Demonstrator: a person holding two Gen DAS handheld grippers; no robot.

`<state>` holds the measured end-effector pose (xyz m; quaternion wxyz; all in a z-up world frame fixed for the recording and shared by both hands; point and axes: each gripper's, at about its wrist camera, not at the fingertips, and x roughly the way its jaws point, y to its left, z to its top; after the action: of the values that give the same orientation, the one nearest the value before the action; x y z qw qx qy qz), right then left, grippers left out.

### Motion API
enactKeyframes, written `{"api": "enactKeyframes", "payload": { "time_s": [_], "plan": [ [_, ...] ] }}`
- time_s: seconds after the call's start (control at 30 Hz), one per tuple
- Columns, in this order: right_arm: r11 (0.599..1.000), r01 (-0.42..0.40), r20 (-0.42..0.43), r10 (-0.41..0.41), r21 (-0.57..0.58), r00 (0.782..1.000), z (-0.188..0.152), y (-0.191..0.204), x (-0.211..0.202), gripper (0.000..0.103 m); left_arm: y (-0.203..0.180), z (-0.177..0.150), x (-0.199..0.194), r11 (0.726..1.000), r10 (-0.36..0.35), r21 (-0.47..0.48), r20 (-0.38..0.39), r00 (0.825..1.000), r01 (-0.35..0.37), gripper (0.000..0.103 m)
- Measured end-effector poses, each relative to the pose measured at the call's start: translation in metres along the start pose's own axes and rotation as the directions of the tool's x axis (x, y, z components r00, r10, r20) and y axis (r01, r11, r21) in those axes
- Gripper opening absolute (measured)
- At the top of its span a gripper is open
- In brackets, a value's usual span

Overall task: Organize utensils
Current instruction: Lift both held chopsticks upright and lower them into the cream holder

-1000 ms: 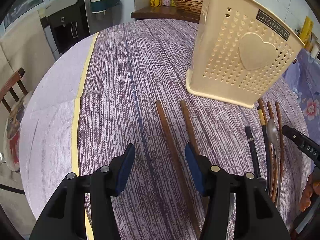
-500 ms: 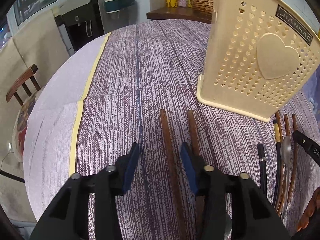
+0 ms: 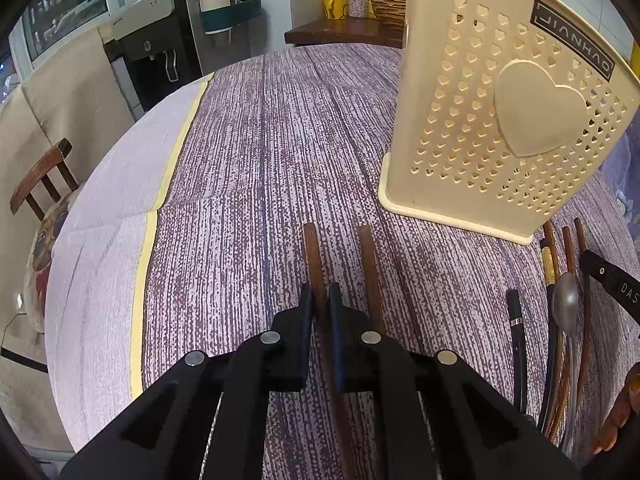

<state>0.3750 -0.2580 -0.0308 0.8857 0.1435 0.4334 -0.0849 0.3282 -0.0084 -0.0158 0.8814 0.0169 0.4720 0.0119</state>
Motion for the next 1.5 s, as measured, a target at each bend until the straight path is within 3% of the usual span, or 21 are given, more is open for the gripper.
{"api": "enactKeyframes", "payload": {
  "time_s": [0.13, 0.33, 0.53, 0.83, 1.33, 1.5],
  "plan": [
    [0.993, -0.106, 0.005, 0.106, 0.044, 0.994, 0.005, -0.009, 0.001, 0.008, 0.008, 0.004, 0.002, 0.997, -0.061, -0.041, -0.006, 0.998, 0.061, 0.009],
    [0.985, -0.175, 0.104, 0.173, 0.007, 0.979, 0.014, -0.012, -0.024, 0.008, 0.013, 0.009, -0.008, 0.989, -0.132, -0.063, 0.034, 0.991, 0.134, 0.008],
    [0.973, -0.220, 0.231, 0.232, -0.076, 0.945, 0.024, -0.011, -0.071, 0.008, 0.013, 0.019, -0.044, 0.983, -0.172, -0.044, 0.137, 0.976, 0.180, 0.008],
    [0.947, -0.270, 0.352, 0.316, -0.176, 0.881, 0.032, -0.013, -0.151, 0.008, 0.025, 0.037, -0.104, 0.967, -0.233, -0.033, 0.289, 0.929, 0.253, 0.008],
    [0.916, -0.304, 0.360, 0.385, -0.261, 0.850, 0.043, -0.005, -0.201, 0.007, 0.038, 0.049, -0.147, 0.968, -0.230, -0.001, 0.387, 0.893, 0.250, 0.008],
    [0.897, -0.335, 0.352, 0.425, -0.288, 0.834, 0.058, 0.005, -0.222, 0.007, 0.044, 0.065, -0.174, 0.967, -0.236, 0.020, 0.430, 0.872, 0.252, 0.008]
  ]
}}
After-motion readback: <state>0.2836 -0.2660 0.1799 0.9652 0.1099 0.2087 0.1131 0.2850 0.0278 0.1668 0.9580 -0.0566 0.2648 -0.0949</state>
